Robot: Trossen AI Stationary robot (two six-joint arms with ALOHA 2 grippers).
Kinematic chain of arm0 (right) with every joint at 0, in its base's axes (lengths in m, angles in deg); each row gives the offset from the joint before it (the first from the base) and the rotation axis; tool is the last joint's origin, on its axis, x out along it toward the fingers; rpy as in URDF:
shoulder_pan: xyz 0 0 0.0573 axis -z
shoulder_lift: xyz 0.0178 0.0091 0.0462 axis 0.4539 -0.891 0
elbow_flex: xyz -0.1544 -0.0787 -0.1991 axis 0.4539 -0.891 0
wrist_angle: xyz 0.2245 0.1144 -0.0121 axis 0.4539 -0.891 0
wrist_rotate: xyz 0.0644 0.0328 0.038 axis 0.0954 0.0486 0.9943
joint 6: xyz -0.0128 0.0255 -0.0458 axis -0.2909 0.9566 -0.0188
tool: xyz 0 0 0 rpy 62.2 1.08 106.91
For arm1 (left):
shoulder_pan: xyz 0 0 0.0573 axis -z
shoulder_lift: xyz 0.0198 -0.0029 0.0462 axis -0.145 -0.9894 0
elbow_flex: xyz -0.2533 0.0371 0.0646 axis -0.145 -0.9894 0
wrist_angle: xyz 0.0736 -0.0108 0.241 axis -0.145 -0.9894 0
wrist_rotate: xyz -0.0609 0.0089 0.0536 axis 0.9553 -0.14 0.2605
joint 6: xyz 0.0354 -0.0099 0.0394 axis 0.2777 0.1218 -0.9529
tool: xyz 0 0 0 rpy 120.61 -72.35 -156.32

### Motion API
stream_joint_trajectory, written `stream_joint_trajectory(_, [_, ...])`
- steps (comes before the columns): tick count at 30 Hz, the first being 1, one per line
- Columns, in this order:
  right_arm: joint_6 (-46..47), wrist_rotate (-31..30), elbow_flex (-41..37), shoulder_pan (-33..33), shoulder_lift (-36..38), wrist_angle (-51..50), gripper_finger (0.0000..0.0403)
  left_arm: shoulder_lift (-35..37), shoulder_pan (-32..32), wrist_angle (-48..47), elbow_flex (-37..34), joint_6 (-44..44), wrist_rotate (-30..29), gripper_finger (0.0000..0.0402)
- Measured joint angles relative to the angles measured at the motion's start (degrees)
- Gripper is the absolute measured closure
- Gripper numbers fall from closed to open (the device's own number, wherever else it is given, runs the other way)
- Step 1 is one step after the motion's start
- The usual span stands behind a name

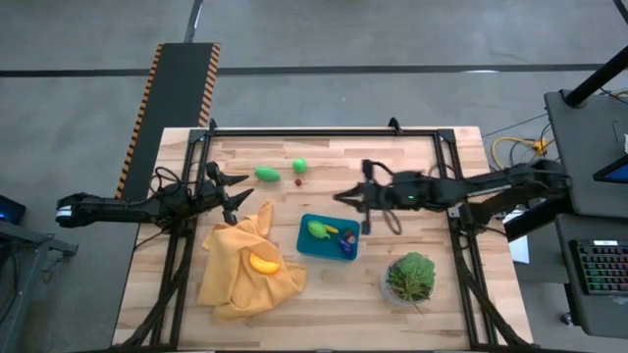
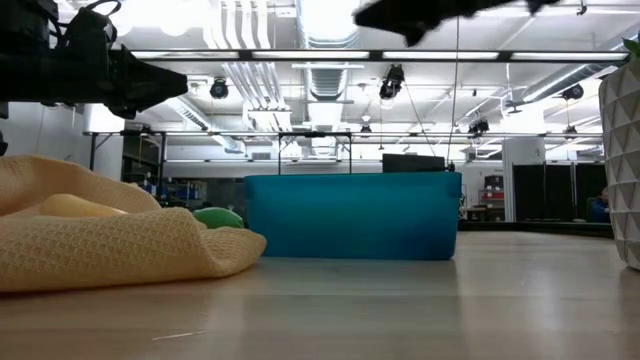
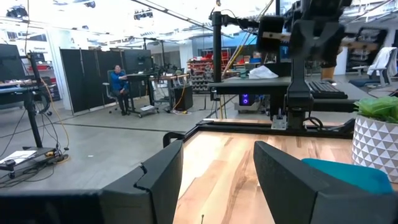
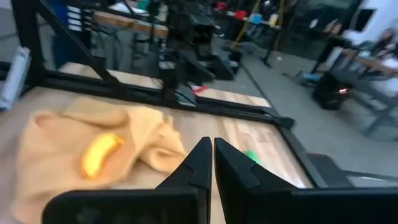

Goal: Pick and placing Produce into tupperware
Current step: Put the green corn into the blue bin

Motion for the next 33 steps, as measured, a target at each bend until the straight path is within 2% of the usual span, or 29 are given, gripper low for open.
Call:
stream_joint_trajectory(2, [-1.47,-0.47,-5.68,-0.32,3.94,2.93,0.0394,-0.33,0.0,0.06,0.0,0.0,-0.01,0.0218])
stream_joint_trajectory(5, [-2.61,-0.23,-15.35,-0.39,8.27,13.1,0.0394,-0.53,0.0,-0.01,0.0,0.0,-0.01,0.0218])
stream_joint_trajectory(10, [-4.07,-0.31,-29.66,0.98,10.54,31.75,0.0394,-0.74,0.0,0.09,0.0,0.0,-0.09,0.0218])
stream_joint_trajectory(14, [-4.23,-0.24,-34.07,1.48,10.03,42.26,0.0394,-0.92,0.0,0.32,0.0,0.04,-0.47,0.0218])
stream_joint_trajectory(16, [-4.97,-0.26,-34.54,1.51,9.98,44.3,0.0394,-1.26,0.0,1.77,0.0,0.04,-0.47,0.0218])
stream_joint_trajectory(21, [-6.57,-0.26,-32.55,1.5,10.26,43.69,0.0394,-2.87,-0.04,2.95,2.15,0.0,-0.52,0.0218])
stream_joint_trajectory(25, [-6.31,-0.24,-29.74,1.48,10.11,36.53,0.0394,-5.5,-0.04,1.98,6.1,0.0,-0.79,0.0218])
stream_joint_trajectory(27, [-6.18,-0.24,-28.04,1.49,10.09,31.37,0.0394,-8.12,-0.03,-0.82,8.91,0.06,-3.0,0.0218])
stream_joint_trajectory(30, [-4.93,-0.26,-25.75,1.51,10.06,25.7,0.0394,-12.24,-0.04,-6.54,13.3,3.62,-9.27,0.0211])
stream_joint_trajectory(33, [-4.26,-0.09,-23.87,1.51,10.34,24.03,0.0394,-16.5,-0.07,-12.07,18.27,6.45,-11.42,0.0189])
